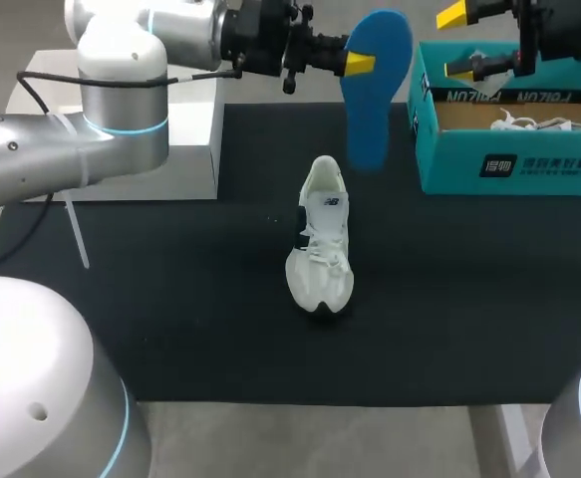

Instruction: Take the shoe out of the shoebox, open the shoe tongue, remove and reinsert the insole, then place the shoe into the shoebox

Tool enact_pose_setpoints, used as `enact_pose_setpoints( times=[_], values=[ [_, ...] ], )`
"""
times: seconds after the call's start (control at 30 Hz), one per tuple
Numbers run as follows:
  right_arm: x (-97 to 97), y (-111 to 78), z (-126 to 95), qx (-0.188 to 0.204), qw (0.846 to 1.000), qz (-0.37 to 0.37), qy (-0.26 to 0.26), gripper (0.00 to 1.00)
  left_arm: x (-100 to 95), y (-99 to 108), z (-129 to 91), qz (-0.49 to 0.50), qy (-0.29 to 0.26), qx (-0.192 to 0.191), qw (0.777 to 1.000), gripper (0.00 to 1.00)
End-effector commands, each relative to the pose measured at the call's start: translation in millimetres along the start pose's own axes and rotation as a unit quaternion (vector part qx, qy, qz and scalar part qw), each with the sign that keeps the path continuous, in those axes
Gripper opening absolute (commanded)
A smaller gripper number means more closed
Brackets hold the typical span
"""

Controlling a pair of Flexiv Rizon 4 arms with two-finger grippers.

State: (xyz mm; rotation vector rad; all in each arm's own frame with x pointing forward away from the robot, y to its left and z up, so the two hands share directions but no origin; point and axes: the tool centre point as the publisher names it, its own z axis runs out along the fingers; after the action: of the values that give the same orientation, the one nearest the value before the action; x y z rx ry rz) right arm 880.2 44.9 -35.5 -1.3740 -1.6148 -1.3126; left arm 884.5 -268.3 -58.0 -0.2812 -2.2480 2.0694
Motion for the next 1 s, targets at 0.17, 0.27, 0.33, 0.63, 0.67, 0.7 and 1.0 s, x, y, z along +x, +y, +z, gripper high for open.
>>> enact_pose_setpoints(
  times=[0.17, 0.27, 0.33, 0.63, 0.67, 0.7, 1.0],
  values=[
    [-0.8, 3.5, 0.1, 0.009, 1.0, 0.006, -0.004, 1.0, -5.4, -1.3, -2.3, -0.188, 0.083, 0.019, 0.978, 0.0],
    [-0.6, 4.7, 0.0, 0.012, 1.0, 0.007, -0.005, 1.0, -5.4, -1.3, -2.3, -0.188, 0.083, 0.019, 0.978, 0.0],
    [-0.6, 5.3, -0.3, 0.013, 1.0, 0.007, -0.005, 1.0, -5.4, -1.3, -2.3, -0.188, 0.083, 0.019, 0.978, 0.0],
    [-2.5, 4.2, 0.5, 0.014, 1.0, 0.012, -0.006, 1.0, -8.2, -4.4, -7.4, -0.33, 0.037, 0.032, 0.943, 0.0],
    [-3.0, 3.8, 0.9, 0.015, 1.0, 0.013, -0.005, 1.0, -8.2, -4.4, -7.4, -0.33, 0.037, 0.032, 0.943, 0.0],
    [-3.6, 3.6, 1.3, 0.015, 1.0, 0.014, -0.005, 1.0, -8.2, -4.4, -7.4, -0.33, 0.037, 0.032, 0.943, 0.0],
    [-4.4, 6.3, 4.8, 0.026, 1.0, 0.015, -0.005, 1.0, -8.2, -4.4, -7.4, -0.33, 0.037, 0.032, 0.943, 0.0]
  ],
)
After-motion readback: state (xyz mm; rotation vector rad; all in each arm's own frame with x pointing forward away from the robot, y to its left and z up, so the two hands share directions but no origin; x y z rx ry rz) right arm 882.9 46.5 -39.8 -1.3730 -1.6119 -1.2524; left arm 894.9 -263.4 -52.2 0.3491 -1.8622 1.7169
